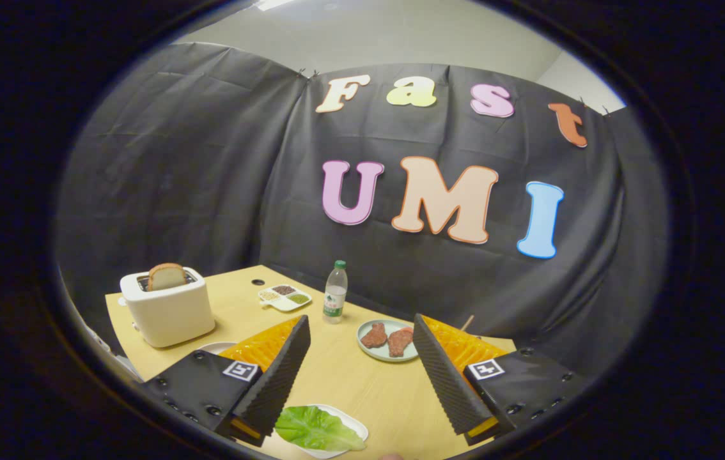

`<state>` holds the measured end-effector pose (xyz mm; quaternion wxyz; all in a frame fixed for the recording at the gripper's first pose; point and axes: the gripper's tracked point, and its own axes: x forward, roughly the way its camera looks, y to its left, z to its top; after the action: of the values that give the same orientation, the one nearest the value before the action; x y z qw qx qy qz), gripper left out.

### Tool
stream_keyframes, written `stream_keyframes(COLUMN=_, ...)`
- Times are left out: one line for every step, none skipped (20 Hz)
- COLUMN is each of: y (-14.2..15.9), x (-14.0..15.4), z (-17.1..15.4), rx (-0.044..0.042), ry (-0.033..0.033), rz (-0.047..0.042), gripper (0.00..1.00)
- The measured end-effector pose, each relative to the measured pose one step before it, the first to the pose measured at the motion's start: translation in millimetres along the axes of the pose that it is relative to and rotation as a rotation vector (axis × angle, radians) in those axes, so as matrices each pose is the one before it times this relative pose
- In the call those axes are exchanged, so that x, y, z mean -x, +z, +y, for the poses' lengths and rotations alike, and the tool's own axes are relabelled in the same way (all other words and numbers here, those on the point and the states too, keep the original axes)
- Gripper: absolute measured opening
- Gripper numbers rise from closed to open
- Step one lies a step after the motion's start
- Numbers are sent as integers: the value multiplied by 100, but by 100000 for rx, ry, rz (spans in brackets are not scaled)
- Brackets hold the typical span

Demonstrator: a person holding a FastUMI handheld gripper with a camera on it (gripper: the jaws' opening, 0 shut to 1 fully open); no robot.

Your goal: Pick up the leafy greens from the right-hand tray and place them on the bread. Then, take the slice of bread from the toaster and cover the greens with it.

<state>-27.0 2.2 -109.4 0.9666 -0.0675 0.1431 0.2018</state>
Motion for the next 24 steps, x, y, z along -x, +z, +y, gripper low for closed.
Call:
stream_keyframes(y=-391, x=-150, z=157, rx=-627, ry=1843, rz=665, gripper=100)
stream_keyframes(y=-344, x=-99, z=31, rx=-189, ry=1398, rz=744, gripper=100)
stream_keyframes(y=-523, x=-115, z=-27, rx=349, ry=1179, rz=913, gripper=100)
stream_keyframes(y=-576, x=-130, z=-59, rx=452, ry=1245, rz=1367, gripper=100)
stream_keyframes(y=-825, x=-182, z=-22, rx=195, ry=1535, rz=1767, gripper=100)
stream_keyframes(y=-905, x=-176, z=40, rx=81, ry=1678, rz=2160, gripper=100)
stream_keyframes(y=-952, x=-229, z=165, rx=39, ry=1809, rz=2119, gripper=100)
stream_keyframes(y=-892, x=-238, z=35, rx=82, ry=1620, rz=2207, gripper=100)
stream_keyframes(y=-933, x=-249, z=129, rx=150, ry=1782, rz=2195, gripper=100)
stream_keyframes(y=-776, x=-308, z=110, rx=88, ry=1803, rz=1825, gripper=100)
stream_keyframes(y=-1095, x=-346, z=203, rx=33, ry=1859, rz=2496, gripper=100)
stream_keyframes(y=-920, x=-328, z=246, rx=44, ry=1945, rz=2270, gripper=100)
stream_keyframes(y=-993, x=-380, z=307, rx=234, ry=1806, rz=1938, gripper=100)
stream_keyframes(y=-897, x=-420, z=340, rx=309, ry=1845, rz=1912, gripper=100)
stream_keyframes(y=-1027, x=-472, z=303, rx=201, ry=1874, rz=2179, gripper=100)
stream_keyframes(y=-1006, x=-466, z=281, rx=334, ry=2112, rz=2679, gripper=100)
stream_keyframes(y=-965, x=-426, z=404, rx=522, ry=1506, rz=1824, gripper=100)
stream_keyframes(y=-803, x=-301, z=225, rx=554, ry=1450, rz=1323, gripper=100)
stream_keyframes(y=-856, x=-241, z=260, rx=258, ry=1514, rz=1471, gripper=100)
stream_keyframes(y=-815, x=-400, z=141, rx=50, ry=1012, rz=1903, gripper=100)
stream_keyframes(y=-1015, x=-656, z=60, rx=-131, ry=656, rz=2067, gripper=100)
stream_keyframes(y=-1010, x=-529, z=-9, rx=-481, ry=518, rz=2340, gripper=100)
stream_keyframes(y=-986, x=-450, z=-96, rx=-782, ry=420, rz=2311, gripper=100)
stream_keyframes(y=-893, x=-480, z=75, rx=-1061, ry=547, rz=2426, gripper=100)
